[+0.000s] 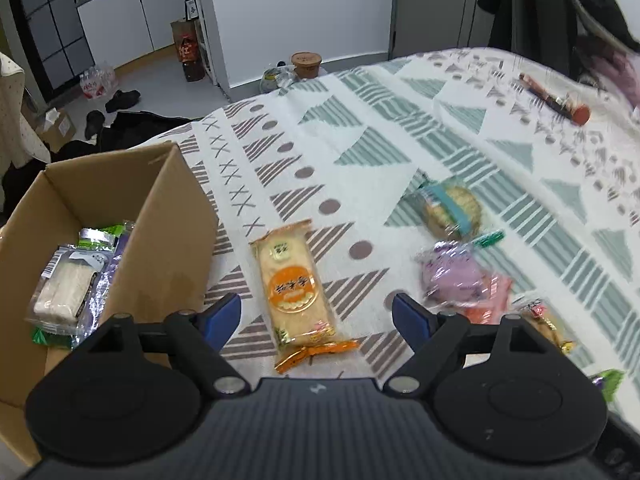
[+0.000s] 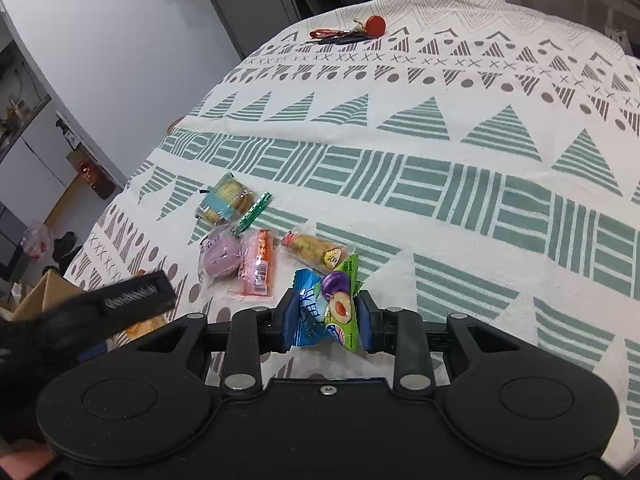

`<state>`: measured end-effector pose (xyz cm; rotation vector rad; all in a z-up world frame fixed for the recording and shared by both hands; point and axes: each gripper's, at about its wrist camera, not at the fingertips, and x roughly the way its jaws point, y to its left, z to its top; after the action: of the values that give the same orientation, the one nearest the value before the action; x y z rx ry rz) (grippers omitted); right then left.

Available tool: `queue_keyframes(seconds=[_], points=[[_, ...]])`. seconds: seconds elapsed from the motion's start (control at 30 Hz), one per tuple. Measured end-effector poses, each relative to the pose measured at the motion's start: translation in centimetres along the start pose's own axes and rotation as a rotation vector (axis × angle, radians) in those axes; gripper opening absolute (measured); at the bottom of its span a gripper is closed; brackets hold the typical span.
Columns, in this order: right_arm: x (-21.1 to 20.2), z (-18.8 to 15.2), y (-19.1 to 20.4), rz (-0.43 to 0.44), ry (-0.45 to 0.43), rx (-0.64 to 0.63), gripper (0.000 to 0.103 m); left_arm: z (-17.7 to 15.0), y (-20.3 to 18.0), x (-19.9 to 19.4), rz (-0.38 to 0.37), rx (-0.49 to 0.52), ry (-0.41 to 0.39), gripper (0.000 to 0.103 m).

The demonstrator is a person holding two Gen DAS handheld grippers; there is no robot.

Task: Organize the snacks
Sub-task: 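Grasp the orange-labelled bread packet with the left tool while the right tool grasps the blue candy, then drop the bread packet into the box with the left tool while the right tool releases the candy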

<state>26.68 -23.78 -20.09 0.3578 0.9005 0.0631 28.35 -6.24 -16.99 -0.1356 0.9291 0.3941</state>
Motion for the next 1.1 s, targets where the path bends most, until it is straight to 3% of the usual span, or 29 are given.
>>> queue_keyframes(seconds=[0.17,0.33,0.37,0.4,0.63,1.1], points=[[0.0,0.0,-0.1,0.0,0.005,-0.004,0.03,-0.5,0.2,1.3,0.024,-0.01,0.005,0.077],[0.2,0.0,0.1,-0.005,0.009,-0.02,0.03,-0.7,1.0,2.6,0.02,-0.067,0.035,0.049],[0.2,0.0,0.1,-0.006,0.009,-0.024,0.03,-0.7,1.2,2.6,0.015,-0.068,0.034,0.035],[0.2,0.0,0.1,-0.007,0.008,-0.026,0.03,-0.7,1.3,2.5,0.012,-0.064,0.035,0.033],[-0.6,-0.2,0.6,0.0,-0.013,-0.045,0.029,-0.6,1.3,-0.1,-0.042,-0.023,-0.008,0.033],[-4.2,-0.1,2.7,0.016,-0.112,-0.077,0.029,0.0,4.6,-6.8,-0.161,-0.046,-0.044,0.033]])
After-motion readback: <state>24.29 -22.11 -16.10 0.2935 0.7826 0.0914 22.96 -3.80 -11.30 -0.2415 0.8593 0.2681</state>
